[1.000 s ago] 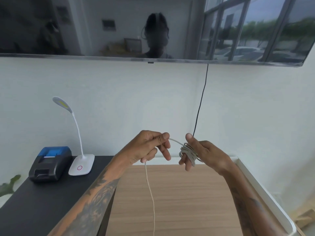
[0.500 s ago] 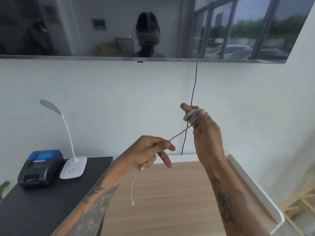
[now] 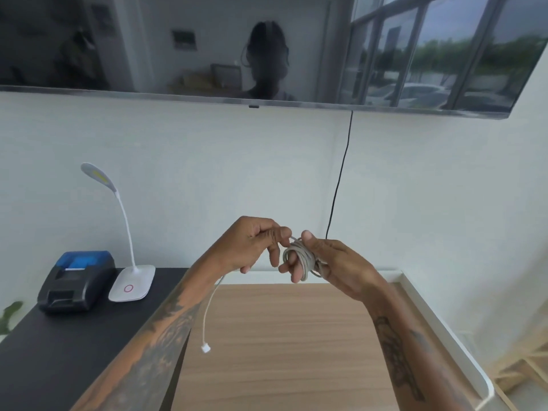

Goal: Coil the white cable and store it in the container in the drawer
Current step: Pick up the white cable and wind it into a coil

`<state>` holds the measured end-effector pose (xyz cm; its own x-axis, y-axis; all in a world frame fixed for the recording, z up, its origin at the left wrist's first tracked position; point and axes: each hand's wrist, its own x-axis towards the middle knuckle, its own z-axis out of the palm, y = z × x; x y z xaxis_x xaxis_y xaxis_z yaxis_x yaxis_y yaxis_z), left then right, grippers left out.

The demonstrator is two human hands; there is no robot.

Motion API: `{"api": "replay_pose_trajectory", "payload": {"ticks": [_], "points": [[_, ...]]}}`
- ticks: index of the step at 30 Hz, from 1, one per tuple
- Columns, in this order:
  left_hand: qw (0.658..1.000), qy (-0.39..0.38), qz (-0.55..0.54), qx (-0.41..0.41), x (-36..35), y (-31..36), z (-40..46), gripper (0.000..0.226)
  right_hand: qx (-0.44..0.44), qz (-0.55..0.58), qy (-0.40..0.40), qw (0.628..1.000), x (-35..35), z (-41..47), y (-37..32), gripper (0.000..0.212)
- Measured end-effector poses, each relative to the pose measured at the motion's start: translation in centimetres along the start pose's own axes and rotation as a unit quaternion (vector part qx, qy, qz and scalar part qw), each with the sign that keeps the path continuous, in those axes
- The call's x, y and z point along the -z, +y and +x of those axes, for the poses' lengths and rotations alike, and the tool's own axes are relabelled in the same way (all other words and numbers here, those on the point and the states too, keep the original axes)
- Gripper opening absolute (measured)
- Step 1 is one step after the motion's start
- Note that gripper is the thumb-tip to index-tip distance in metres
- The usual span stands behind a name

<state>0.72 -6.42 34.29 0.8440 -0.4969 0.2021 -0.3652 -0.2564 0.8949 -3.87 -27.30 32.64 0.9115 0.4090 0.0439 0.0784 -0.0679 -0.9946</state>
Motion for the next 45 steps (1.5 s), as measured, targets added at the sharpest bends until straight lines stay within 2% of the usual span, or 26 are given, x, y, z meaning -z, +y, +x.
{"api": "replay_pose_trajectory", "payload": {"ticks": [3, 5, 7, 8, 9, 10, 11, 12, 13, 14, 15, 16, 19, 21, 26, 28, 31, 33, 35, 40, 43, 45], "points": [[0.998, 0.05, -0.026, -0.016, -0.4, -0.5, 0.2, 0.035, 0.02, 0.086, -0.033, 0.996, -0.2, -0.6, -0.1, 0.05], [0.995, 0.064, -0.066, -0.032, -1.1, -0.9, 0.2, 0.032, 0.048, 0.232, -0.05, 0.97, -1.1, -1.2, -0.7, 0.042], [0.995, 0.056, -0.08, -0.03, -2.4, -1.6, 0.0, 0.03, 0.121, 0.441, -0.067, 0.887, -1.5, -1.4, -1.9, 0.035], [0.996, 0.043, -0.07, -0.025, -3.0, -2.0, -0.2, 0.033, 0.167, 0.502, -0.055, 0.847, -1.4, -1.2, -2.6, 0.036], [0.998, 0.024, -0.053, -0.02, -3.7, -2.4, -0.5, 0.035, 0.21, 0.512, -0.02, 0.833, -1.2, -0.9, -3.4, 0.037], [0.999, 0.002, -0.032, -0.015, -4.2, -2.8, -0.7, 0.033, 0.247, 0.458, 0.044, 0.853, -0.8, -0.6, -4.2, 0.038], [1.0, -0.018, -0.012, -0.013, -4.4, -3.1, -0.8, 0.028, 0.264, 0.328, 0.136, 0.897, -0.2, -0.3, -4.7, 0.038], [0.999, -0.03, 0.003, -0.015, -4.5, -3.1, -0.8, 0.025, 0.26, 0.133, 0.241, 0.925, 0.4, 0.0, -4.6, 0.037], [0.999, -0.03, 0.017, -0.02, -4.3, -3.0, -0.7, 0.023, 0.238, -0.072, 0.32, 0.914, 1.0, 0.2, -4.3, 0.036], [0.999, -0.021, 0.032, -0.028, -3.8, -2.7, -0.6, 0.023, 0.193, -0.221, 0.345, 0.892, 1.4, 0.5, -3.9, 0.036], [0.998, -0.007, 0.047, -0.036, -3.2, -2.5, -0.3, 0.023, 0.136, -0.307, 0.332, 0.881, 1.7, 0.5, -3.4, 0.037], [0.997, 0.007, 0.061, -0.044, -2.5, -2.2, -0.1, 0.022, 0.08, -0.349, 0.29, 0.888, 1.9, 0.4, -2.8, 0.041], [0.995, 0.03, 0.076, -0.057, -0.6, -1.8, 0.2, 0.023, -0.032, -0.307, 0.12, 0.943, 1.5, -0.4, -1.0, 0.069], [0.996, 0.032, 0.065, -0.058, -0.3, -1.9, 0.2, 0.022, -0.057, -0.234, 0.06, 0.969, 0.8, -0.8, -0.6, 0.077], [0.995, 0.051, -0.013, -0.084, -1.4, -2.1, -0.2, 0.019, -0.024, -0.109, 0.005, 0.994, 0.2, -0.8, -1.1, 0.058], [0.994, 0.043, -0.059, -0.08, -1.9, -2.0, -0.8, 0.031, -0.006, -0.046, -0.021, 0.999, -0.1, -0.9, -1.4, 0.057], [0.99, -0.012, -0.138, -0.036, -3.3, -1.9, -2.4, 0.057, 0.0, 0.062, -0.025, 0.998, -0.7, -1.2, -1.3, 0.053], [0.983, -0.026, -0.169, -0.063, -4.6, -1.6, -3.5, 0.043, -0.009, 0.114, -0.003, 0.993, -0.9, -1.3, -0.6, 0.056], [0.984, 0.008, -0.158, -0.079, -5.9, -1.5, -4.2, 0.027, -0.021, 0.141, 0.023, 0.99, -1.3, -1.4, 0.3, 0.054], [0.981, 0.171, -0.057, -0.073, -7.7, -3.4, -6.0, 0.028, -0.008, 0.202, 0.062, 0.977, -3.4, -2.3, 3.4, 0.052], [0.975, 0.199, -0.087, -0.054, -8.7, -4.5, -7.6, 0.02, 0.016, 0.169, 0.045, 0.984, -4.6, -3.3, 4.6, 0.045], [0.973, 0.193, -0.113, -0.058, -8.9, -4.9, -8.9, 0.026, 0.011, 0.13, 0.037, 0.991, -5.3, -3.9, 5.1, 0.039]]}}
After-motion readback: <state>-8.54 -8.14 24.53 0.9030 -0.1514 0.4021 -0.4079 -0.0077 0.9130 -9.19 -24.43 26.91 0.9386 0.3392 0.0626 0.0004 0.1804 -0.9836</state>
